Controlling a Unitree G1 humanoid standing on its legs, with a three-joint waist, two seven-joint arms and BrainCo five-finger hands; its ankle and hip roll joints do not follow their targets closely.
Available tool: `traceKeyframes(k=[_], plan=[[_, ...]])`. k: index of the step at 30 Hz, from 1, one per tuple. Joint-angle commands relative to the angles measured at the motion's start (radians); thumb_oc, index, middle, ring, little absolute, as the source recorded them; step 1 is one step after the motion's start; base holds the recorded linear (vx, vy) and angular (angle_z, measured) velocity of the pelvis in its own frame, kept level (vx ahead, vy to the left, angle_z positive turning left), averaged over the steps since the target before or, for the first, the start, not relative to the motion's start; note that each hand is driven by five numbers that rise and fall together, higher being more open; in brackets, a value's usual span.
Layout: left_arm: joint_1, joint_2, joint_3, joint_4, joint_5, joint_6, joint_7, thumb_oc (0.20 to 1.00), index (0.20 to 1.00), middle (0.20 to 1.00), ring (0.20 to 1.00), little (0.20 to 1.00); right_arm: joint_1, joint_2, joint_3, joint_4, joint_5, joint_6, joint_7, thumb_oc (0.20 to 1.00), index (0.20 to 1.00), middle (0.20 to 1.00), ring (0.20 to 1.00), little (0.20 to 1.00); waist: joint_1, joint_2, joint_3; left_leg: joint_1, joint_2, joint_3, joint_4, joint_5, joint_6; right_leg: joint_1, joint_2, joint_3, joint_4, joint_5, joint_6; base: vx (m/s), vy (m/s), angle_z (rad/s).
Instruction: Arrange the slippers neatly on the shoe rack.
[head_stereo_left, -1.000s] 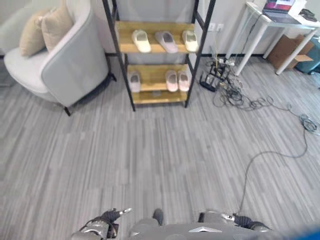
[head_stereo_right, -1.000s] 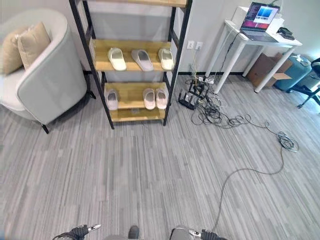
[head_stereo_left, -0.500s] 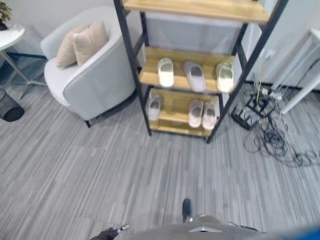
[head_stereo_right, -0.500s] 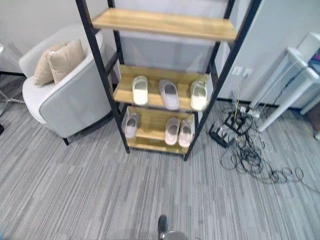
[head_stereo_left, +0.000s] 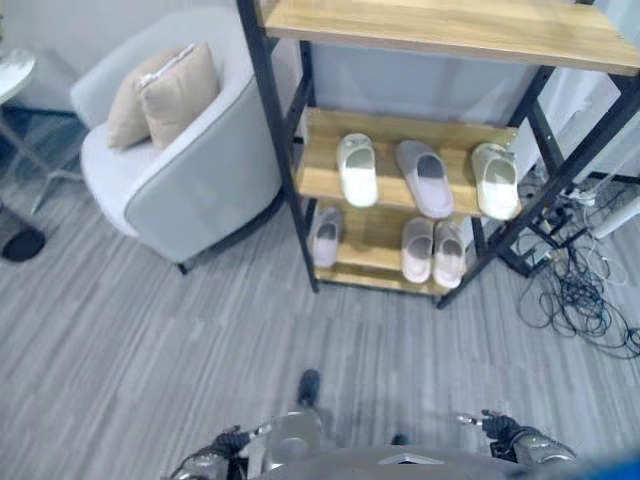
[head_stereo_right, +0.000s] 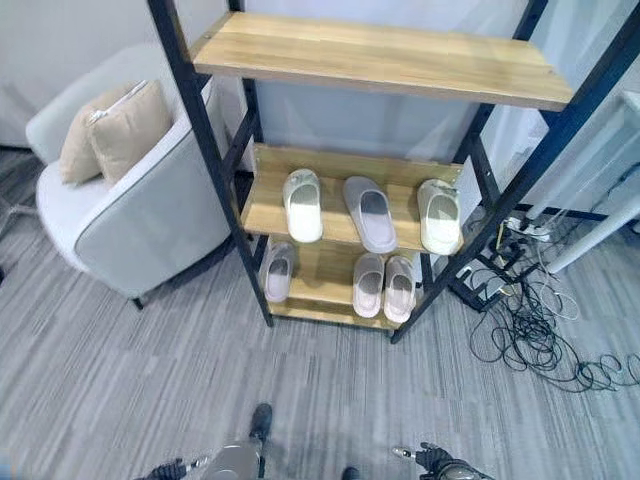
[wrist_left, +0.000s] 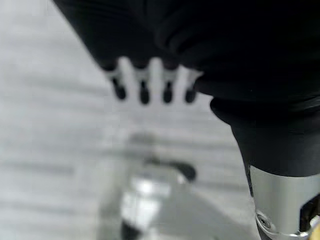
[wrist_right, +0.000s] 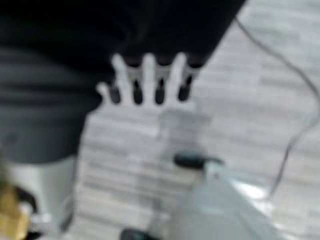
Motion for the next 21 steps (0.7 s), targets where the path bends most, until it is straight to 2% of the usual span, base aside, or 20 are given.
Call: traceKeyframes(k=[1,6,9,11,12,13,14,15,18,21], plan=[[-0.032,0.014,0.034,0.046,0.021,-0.01,0.022,1.0,1.0,1.0,1.0,1.0,0.004,-0.047,0.022,-0.002,-0.029,-0.005,-0.015,1.0,1.0,1.0,1.0,1.0,0.024,0.001,-0.055,-0.014,0.027,-0.07,0.089,-0.05,-0.042,-0.067,0.073,0.029,0.094,0.015,0.035,0.18,0.121,-0.31],[-0.052,-0.004,0.002,-0.005,0.034,-0.027,0.033,1.0,1.0,1.0,1.0,1.0,0.016,-0.018,0.036,-0.001,-0.04,0.001,-0.009,1.0,1.0,1.0,1.0,1.0,0.017,0.01,-0.077,0.029,0.008,-0.039,0.068,-0.08,-0.018,-0.067,0.043,0.046,0.069,0.033,0.06,0.09,0.078,-0.13],[-0.063,-0.023,-0.041,-0.03,0.067,-0.028,0.039,1.0,1.0,1.0,1.0,1.0,0.03,-0.009,0.049,0.007,-0.061,0.004,-0.01,1.0,1.0,1.0,1.0,1.0,0.014,0.016,-0.073,0.032,-0.004,-0.04,0.081,-0.097,-0.003,-0.093,0.044,0.059,0.123,0.034,0.072,0.0,-0.004,-0.22],[-0.066,-0.045,-0.076,-0.038,0.097,-0.036,0.05,1.0,1.0,1.0,1.0,1.0,0.032,-0.008,0.058,-0.005,-0.079,0.004,-0.014,1.0,1.0,1.0,1.0,1.0,0.008,0.028,-0.057,0.037,-0.008,-0.031,0.091,-0.116,0.001,-0.132,0.008,0.056,0.133,0.07,0.083,-0.03,-0.162,-0.28],[-0.068,-0.047,-0.07,-0.041,0.083,-0.037,0.049,1.0,1.0,1.0,1.0,1.0,0.026,-0.012,0.058,-0.01,-0.077,0.003,-0.014,1.0,1.0,1.0,1.0,1.0,0.005,0.036,-0.049,0.039,0.002,-0.027,0.089,-0.114,-0.004,-0.161,-0.003,0.055,0.118,0.098,0.086,-0.05,-0.151,-0.31],[-0.068,-0.047,-0.07,-0.041,0.083,-0.037,0.049,1.0,1.0,1.0,1.0,1.0,0.026,-0.012,0.058,-0.01,-0.077,0.003,-0.014,1.0,1.0,1.0,1.0,1.0,0.005,0.036,-0.049,0.039,0.002,-0.027,0.089,-0.114,-0.004,-0.161,-0.003,0.055,0.118,0.098,0.086,-0.05,-0.351,-0.39],[-0.06,-0.053,-0.06,-0.031,0.069,-0.045,0.041,1.0,1.0,1.0,1.0,1.0,0.031,-0.014,0.052,-0.015,-0.075,-0.001,-0.013,1.0,1.0,1.0,1.0,1.0,-0.002,0.034,-0.038,0.052,0.029,-0.012,0.095,-0.13,-0.025,-0.172,-0.038,0.037,0.01,0.133,0.094,0.0,-0.364,-0.37],[-0.053,-0.056,-0.064,-0.03,0.078,-0.048,0.04,1.0,1.0,1.0,1.0,1.0,0.028,-0.021,0.044,-0.016,-0.069,-0.003,-0.013,1.0,1.0,1.0,1.0,1.0,0.0,0.03,-0.044,0.048,0.037,-0.009,0.097,-0.129,-0.033,-0.159,-0.04,0.027,-0.013,0.129,0.097,0.01,-0.444,-0.23],[-0.042,-0.072,-0.056,-0.018,0.07,-0.046,0.039,1.0,1.0,1.0,1.0,1.0,0.028,-0.04,0.039,-0.021,-0.063,-0.014,-0.021,1.0,1.0,1.0,1.0,1.0,-0.01,0.037,-0.048,0.042,0.076,-0.016,0.091,-0.097,-0.071,-0.129,-0.018,0.004,-0.037,0.111,0.084,0.01,-0.223,0.09],[-0.016,-0.08,-0.051,-0.004,0.084,-0.044,0.049,1.0,1.0,1.0,1.0,1.0,0.023,-0.054,0.033,-0.036,-0.055,-0.03,-0.048,1.0,1.0,1.0,1.0,1.0,-0.015,0.047,-0.061,0.073,0.103,-0.019,0.035,-0.067,-0.079,-0.09,0.009,-0.016,-0.069,0.102,0.077,0.05,-0.138,0.28]])
